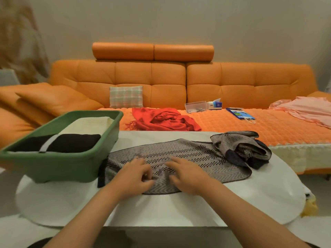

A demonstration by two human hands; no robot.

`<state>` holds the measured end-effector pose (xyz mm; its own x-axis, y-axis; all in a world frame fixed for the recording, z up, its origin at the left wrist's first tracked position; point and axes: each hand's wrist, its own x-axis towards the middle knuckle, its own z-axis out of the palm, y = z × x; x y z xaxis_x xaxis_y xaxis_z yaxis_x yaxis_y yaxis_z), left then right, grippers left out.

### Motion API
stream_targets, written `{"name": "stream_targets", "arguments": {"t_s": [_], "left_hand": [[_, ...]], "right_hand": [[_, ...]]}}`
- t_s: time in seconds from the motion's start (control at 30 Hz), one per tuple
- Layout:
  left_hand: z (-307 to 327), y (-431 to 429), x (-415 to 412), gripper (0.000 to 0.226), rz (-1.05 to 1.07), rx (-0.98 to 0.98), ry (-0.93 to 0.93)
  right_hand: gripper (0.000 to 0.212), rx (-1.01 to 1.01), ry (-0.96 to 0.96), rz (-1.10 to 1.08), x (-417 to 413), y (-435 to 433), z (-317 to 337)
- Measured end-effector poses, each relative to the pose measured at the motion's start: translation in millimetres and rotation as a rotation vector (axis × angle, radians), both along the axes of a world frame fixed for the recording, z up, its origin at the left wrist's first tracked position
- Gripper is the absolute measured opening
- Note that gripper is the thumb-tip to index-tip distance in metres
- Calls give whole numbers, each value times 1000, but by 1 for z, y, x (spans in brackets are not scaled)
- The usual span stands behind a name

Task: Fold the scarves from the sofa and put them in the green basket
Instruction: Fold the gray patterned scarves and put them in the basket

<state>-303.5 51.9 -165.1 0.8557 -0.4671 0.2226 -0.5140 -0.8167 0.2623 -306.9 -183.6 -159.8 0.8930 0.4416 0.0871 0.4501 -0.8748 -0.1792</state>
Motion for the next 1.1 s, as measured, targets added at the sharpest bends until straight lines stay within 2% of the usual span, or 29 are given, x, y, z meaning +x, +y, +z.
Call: {"name": "stream_targets", "arguments": {"t_s": [0.07, 0.17, 0.23, 0.33, 0.43, 0.53, 0.6, 0.67, 0.77, 0.83, 0.9, 1.0, 1.1], "left_hand": [[5, 15, -11, 27, -19, 68, 6], [9, 40, -20, 22, 33, 146, -4], [7, 54, -23, 27, 116, 190, 31], [4, 66, -25, 29, 197, 144, 111], [9, 67, -31, 26, 210, 147, 89], [27, 68, -44, 19, 194, 151, 151], [34, 72, -51, 25, 174, 151, 303], [33, 78, -52, 27, 181, 81, 383], [20, 82, -41, 33, 216, 72, 247], [10, 79, -33, 32, 256, 116, 214], [5, 73, -29, 49, 255, 197, 289], [4, 62, -28, 64, 260, 223, 357], [8, 54, -22, 61, 352, 279, 279]], "right_hand": [[53, 76, 22, 81, -11, 19, 1], [48, 88, -42, 150, -18, 39, -1], [37, 88, -57, 172, -19, 51, -5], [20, 101, -73, 180, -20, 62, -9], [14, 146, -9, 135, -21, 60, -4], [10, 196, 154, 94, -23, 56, 7], [13, 249, 282, 92, -24, 57, 12], [16, 317, 267, 82, -21, 60, 13], [25, 235, 115, 81, -15, 65, 6], [48, 88, 183, 64, -12, 65, -1], [66, -74, 270, 23, -10, 61, -7], [66, -127, 289, -32, -7, 51, -4], [62, -87, 195, -13, -8, 46, 3]]}}
